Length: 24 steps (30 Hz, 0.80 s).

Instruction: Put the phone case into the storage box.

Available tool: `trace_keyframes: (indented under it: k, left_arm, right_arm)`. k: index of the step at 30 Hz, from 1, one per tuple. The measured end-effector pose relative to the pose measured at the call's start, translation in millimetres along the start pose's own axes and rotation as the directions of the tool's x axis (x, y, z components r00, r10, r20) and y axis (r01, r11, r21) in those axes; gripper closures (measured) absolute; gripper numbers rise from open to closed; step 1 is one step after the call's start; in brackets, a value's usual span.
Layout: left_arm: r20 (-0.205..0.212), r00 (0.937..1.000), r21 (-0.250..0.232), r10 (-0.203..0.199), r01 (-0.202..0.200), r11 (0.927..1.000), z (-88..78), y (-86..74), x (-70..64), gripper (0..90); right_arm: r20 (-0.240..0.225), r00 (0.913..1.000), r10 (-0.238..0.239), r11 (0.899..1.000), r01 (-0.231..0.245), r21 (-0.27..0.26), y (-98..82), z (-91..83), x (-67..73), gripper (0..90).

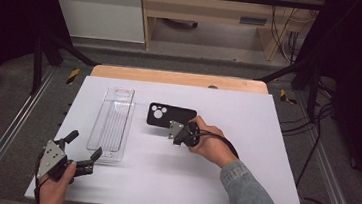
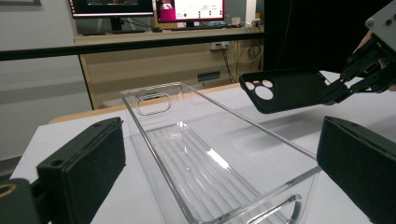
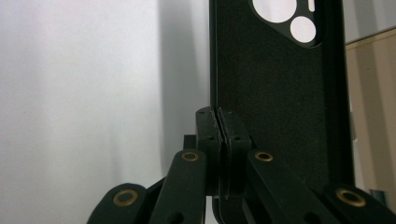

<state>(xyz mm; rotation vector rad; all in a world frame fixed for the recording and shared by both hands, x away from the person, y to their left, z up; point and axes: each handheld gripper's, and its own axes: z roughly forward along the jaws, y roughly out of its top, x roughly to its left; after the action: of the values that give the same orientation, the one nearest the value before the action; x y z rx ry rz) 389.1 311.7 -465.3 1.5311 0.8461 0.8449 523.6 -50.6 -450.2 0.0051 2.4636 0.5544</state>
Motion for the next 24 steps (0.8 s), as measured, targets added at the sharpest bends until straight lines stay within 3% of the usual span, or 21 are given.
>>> trace_keyframes:
  k: [24]
  left_arm:
    - [-0.001,1.0000,0.003,0.005,-0.005,1.0000,-0.5,0.3,-0.5,0.7]
  right_arm:
    - [0.108,0.9933,-0.042,0.996,0.049,-0.069,6.6,-33.8,26.7,88.3]
